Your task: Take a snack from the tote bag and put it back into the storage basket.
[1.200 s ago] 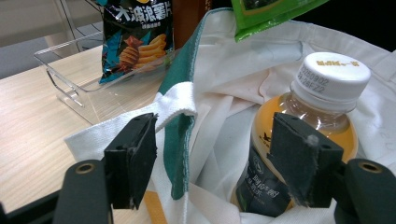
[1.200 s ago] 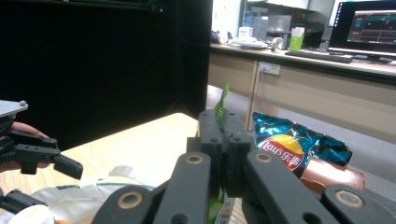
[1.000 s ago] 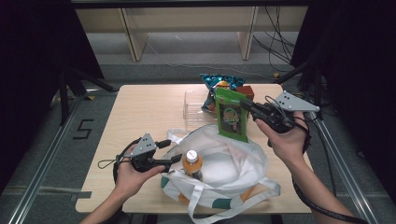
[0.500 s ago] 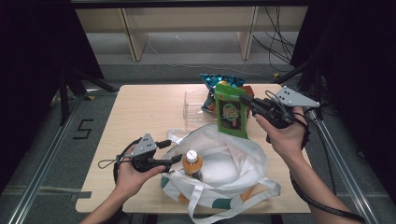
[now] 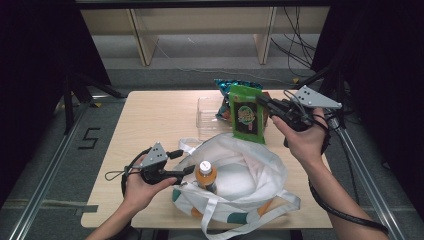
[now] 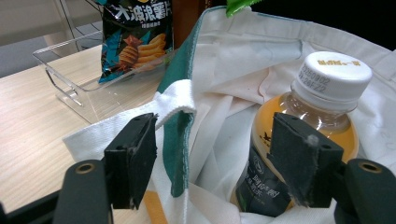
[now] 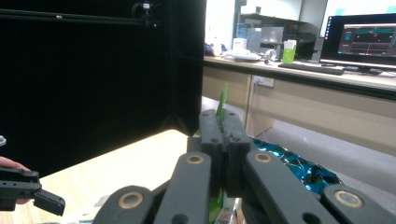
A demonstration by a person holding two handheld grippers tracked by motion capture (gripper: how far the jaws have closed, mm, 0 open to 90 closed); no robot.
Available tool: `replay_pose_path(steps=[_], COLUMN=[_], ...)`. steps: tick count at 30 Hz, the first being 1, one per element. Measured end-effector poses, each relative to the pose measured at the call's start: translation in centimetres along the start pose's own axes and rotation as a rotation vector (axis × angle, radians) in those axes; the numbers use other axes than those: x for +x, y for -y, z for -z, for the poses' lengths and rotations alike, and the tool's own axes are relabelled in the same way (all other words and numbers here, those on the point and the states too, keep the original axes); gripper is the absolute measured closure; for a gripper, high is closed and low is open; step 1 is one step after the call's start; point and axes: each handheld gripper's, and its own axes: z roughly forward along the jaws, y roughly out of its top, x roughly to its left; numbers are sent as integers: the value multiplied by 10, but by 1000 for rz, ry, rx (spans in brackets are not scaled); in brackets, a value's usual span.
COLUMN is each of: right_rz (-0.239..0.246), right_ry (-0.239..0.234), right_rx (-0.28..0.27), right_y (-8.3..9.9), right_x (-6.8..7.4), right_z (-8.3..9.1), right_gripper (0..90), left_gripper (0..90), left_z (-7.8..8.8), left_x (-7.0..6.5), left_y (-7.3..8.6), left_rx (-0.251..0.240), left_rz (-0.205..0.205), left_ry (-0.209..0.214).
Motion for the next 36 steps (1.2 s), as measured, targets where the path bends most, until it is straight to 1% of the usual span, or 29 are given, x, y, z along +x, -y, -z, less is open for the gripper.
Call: replay_pose_path(steps=[2,3,4,5,6,7,8,9,11,12,13,14,16,17,18,19,20,22,24,25,26,27,29,30,31,33,34,35,36], right_rz=[27,0,0,19,9,-9,11,18,-5,1,-7,-7,-1,-22,-18,1,-10,-9,-23,-37,-19,-15,-40,-20,-21,-25,-23,-15,-22], right_ry=[11,1,-1,7,8,5,11,12,0,2,2,6,18,13,11,5,15,12,14,26,12,13,19,25,31,27,18,12,16], right_rx=[-11,2,-1,-5,-8,2,-2,-14,3,-1,-1,-1,-10,-2,-2,1,-2,-2,-2,2,-10,-8,7,6,9,6,-4,7,-6], right_y=[0,0,0,0,1,0,0,0,0,0,-1,-1,-1,-1,-1,-1,0,-1,-1,-1,-1,-2,-2,-2,-2,-2,-2,-2,-3], right_x=[-2,-1,-1,-3,-2,-2,-4,-4,-3,-4,-4,-4,-5,-4,-5,-8,-7,-8,-7,-6,-7,-8,-6,-8,-8,-8,-8,-9,-8], right_z=[-1,-1,-2,-2,-3,-3,-4,-5,-4,-5,-5,-6,-7,-6,-7,-7,-7,-8,-9,-9,-11,-11,-10,-11,-11,-13,-14,-13,-14], right_gripper=[900,900,900,900,900,900,900,900,900,900,900,900,900,900,900,900,900,900,900,900,900,900,900,900,900,900,900,900,900], left_gripper=[312,312,312,313,312,312,312,312,312,312,313,312,312,312,313,313,312,312,313,312,312,313,313,312,312,312,312,312,312], left_z=[0,0,0,0,0,0,0,0,0,0,0,0,0,0,0,0,0,0,0,0,0,0,0,0,0,0,0,0,0], left_x=[0,-1,0,0,0,0,0,0,0,0,0,0,0,0,0,0,0,0,0,0,0,0,0,0,0,0,0,0,0], left_y=[0,0,0,0,0,0,0,0,0,0,0,0,0,0,0,0,0,0,0,0,0,0,0,0,0,0,0,0,0], left_rx=[0,-1,-2,-2,-1,1,1,1,2,2,1,0,-1,-1,-1,-1,-1,-1,1,1,0,0,0,0,0,-3,-3,-2,-1], left_rz=[1,7,7,7,6,6,3,-1,2,-1,-2,7,7,7,7,7,7,6,5,5,6,6,6,6,7,8,8,8,7], left_ry=[0,-3,-3,-3,-3,-3,-1,0,-2,-1,0,-4,-4,-4,-4,-4,-4,-3,-3,-3,-3,-3,-4,-4,-4,-3,-3,-3,-3])
